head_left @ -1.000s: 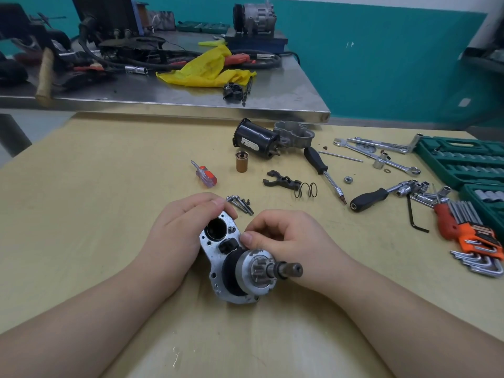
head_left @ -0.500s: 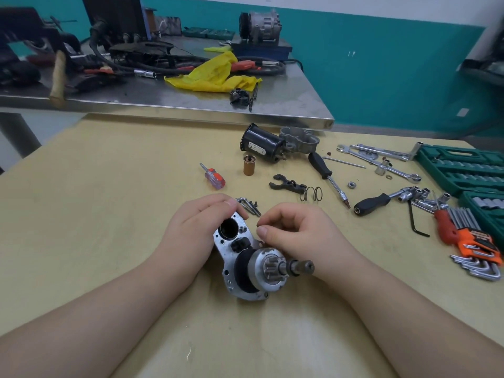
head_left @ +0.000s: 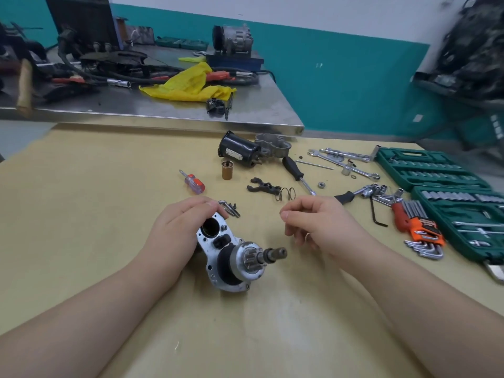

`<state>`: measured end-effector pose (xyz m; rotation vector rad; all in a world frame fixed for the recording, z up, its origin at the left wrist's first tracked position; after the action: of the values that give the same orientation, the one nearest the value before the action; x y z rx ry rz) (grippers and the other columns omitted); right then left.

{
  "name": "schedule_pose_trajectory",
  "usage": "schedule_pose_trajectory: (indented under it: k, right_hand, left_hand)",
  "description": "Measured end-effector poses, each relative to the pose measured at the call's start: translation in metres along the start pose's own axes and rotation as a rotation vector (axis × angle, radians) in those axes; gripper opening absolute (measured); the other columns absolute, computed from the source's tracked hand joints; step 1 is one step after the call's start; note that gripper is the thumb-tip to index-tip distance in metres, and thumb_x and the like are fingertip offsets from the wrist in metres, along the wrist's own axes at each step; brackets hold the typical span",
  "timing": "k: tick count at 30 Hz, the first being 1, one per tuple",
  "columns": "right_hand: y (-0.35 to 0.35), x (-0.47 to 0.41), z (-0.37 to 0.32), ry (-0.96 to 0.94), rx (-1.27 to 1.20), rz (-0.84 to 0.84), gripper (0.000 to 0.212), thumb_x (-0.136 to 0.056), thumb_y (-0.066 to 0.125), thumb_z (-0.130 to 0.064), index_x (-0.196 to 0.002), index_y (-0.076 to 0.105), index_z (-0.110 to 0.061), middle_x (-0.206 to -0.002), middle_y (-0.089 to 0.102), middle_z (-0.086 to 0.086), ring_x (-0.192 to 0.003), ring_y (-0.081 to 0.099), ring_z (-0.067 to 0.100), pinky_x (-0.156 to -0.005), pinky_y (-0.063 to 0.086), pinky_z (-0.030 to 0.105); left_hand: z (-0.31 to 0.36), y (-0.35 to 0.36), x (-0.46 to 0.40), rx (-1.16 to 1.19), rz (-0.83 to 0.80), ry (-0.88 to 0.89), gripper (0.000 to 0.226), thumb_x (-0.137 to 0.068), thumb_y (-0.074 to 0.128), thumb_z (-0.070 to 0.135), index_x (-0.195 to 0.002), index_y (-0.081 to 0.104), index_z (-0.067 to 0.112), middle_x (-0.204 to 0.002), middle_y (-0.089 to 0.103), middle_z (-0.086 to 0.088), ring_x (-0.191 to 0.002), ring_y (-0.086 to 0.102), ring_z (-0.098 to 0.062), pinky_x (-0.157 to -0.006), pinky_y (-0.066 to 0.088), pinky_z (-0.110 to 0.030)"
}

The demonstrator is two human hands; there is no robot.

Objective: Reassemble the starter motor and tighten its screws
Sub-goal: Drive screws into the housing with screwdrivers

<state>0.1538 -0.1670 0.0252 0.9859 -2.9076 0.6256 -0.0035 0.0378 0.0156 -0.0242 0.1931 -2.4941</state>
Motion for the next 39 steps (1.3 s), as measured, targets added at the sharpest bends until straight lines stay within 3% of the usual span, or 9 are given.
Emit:
schedule_pose_trajectory:
  k: [3, 8, 11, 15, 20, 26, 33, 36, 39]
  right_hand:
    - [-0.030, 0.001, 0.005, 0.022, 0.100, 0.120, 0.011, -0.094, 0.074, -0.018, -0.085, 0.079, -0.022, -0.076, 0.077, 0.003, -0.055, 0.062, 0.012, -0.049, 0.045, 0.020]
    - [-0.109, -0.005, 0.003, -0.031, 0.888, 0.446, 0.010, -0.094, 0.065, -0.044, -0.103, 0.069, -0.041, -0.095, 0.071, -0.016, -0.092, 0.067, 0.018, -0.076, 0.054, 0.034]
    - [-0.146, -0.014, 0.017, 0.110, 1.133, 0.508, 0.015, -0.092, 0.058, -0.043, -0.107, 0.063, -0.040, -0.086, 0.064, -0.009, -0.084, 0.063, 0.024, -0.064, 0.045, 0.032]
    - [-0.165, -0.024, 0.039, 0.240, 1.325, 0.463, 0.026, -0.086, 0.059, -0.046, -0.107, 0.058, -0.031, -0.083, 0.059, -0.004, -0.079, 0.061, 0.025, -0.060, 0.043, 0.029]
    - [-0.168, -0.029, 0.048, 0.237, 1.353, 0.457, 0.024, -0.088, 0.059, -0.048, -0.103, 0.054, -0.030, -0.082, 0.055, -0.004, -0.084, 0.060, 0.027, -0.058, 0.035, 0.031]
    - [-0.171, -0.027, 0.048, 0.286, 1.341, 0.463, 0.019, -0.091, 0.055, -0.041, -0.103, 0.049, -0.028, -0.080, 0.052, -0.003, -0.081, 0.056, 0.026, -0.057, 0.035, 0.033]
    - [-0.176, -0.019, 0.025, 0.310, 1.206, 0.540, 0.026, -0.088, 0.060, -0.035, -0.112, 0.057, -0.025, -0.090, 0.062, 0.001, -0.084, 0.062, 0.027, -0.070, 0.047, 0.036]
    - [-0.181, -0.010, -0.009, 0.139, 1.108, 0.740, 0.030, -0.092, 0.061, -0.040, -0.118, 0.058, -0.026, -0.093, 0.064, 0.005, -0.086, 0.062, 0.033, -0.074, 0.055, 0.040]
    - [-0.169, 0.002, -0.043, -0.175, 0.888, 0.913, 0.026, -0.096, 0.063, -0.043, -0.116, 0.062, -0.028, -0.092, 0.068, 0.000, -0.087, 0.063, 0.028, -0.075, 0.055, 0.039]
  left_hand:
    - [0.001, -0.001, 0.000, -0.036, 0.011, 0.027, 0.027, -0.103, 0.058, 0.028, -0.089, 0.077, 0.015, -0.080, 0.068, 0.009, -0.069, 0.059, -0.002, -0.071, 0.042, -0.031]
    - [0.004, -0.001, 0.001, -0.084, -0.005, 0.065, 0.024, -0.100, 0.057, 0.026, -0.092, 0.075, 0.014, -0.084, 0.070, 0.008, -0.071, 0.059, 0.000, -0.071, 0.042, -0.031]
    - [0.004, -0.001, 0.001, -0.068, 0.003, 0.046, 0.023, -0.100, 0.058, 0.025, -0.091, 0.075, 0.013, -0.082, 0.069, 0.005, -0.069, 0.059, -0.003, -0.071, 0.042, -0.034]
    - [0.003, 0.001, 0.001, -0.047, -0.006, 0.050, 0.023, -0.100, 0.058, 0.023, -0.090, 0.075, 0.012, -0.080, 0.068, 0.000, -0.065, 0.058, -0.004, -0.067, 0.042, -0.033]
    - [0.005, 0.000, 0.002, -0.211, -0.007, 0.146, 0.024, -0.100, 0.053, 0.011, -0.090, 0.075, 0.011, -0.086, 0.070, -0.003, -0.066, 0.058, -0.004, -0.056, 0.041, -0.007]
    - [0.005, 0.000, 0.000, -0.216, -0.040, 0.136, 0.025, -0.101, 0.052, 0.011, -0.090, 0.075, 0.009, -0.094, 0.067, -0.017, -0.084, 0.058, -0.031, -0.058, 0.042, -0.015]
    - [0.005, -0.001, 0.002, -0.219, -0.033, 0.113, 0.024, -0.101, 0.053, 0.015, -0.093, 0.075, 0.010, -0.092, 0.069, -0.009, -0.087, 0.061, -0.029, -0.070, 0.044, -0.031]
    - [0.005, 0.000, 0.001, -0.191, -0.027, 0.110, 0.025, -0.099, 0.053, 0.017, -0.093, 0.075, 0.010, -0.089, 0.070, -0.009, -0.080, 0.061, -0.024, -0.065, 0.045, -0.023]
    - [0.005, 0.001, 0.000, -0.172, -0.019, 0.093, 0.024, -0.099, 0.054, 0.020, -0.093, 0.075, 0.011, -0.090, 0.070, -0.009, -0.076, 0.061, -0.021, -0.067, 0.045, -0.027]
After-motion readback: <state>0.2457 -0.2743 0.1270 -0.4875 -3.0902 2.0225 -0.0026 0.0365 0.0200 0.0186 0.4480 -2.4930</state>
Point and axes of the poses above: each hand's wrist, its own x-axis away from the middle knuckle, its own y-axis out of the palm, z = x × y, the point moved 4 cm from there along -x, towards the middle knuckle
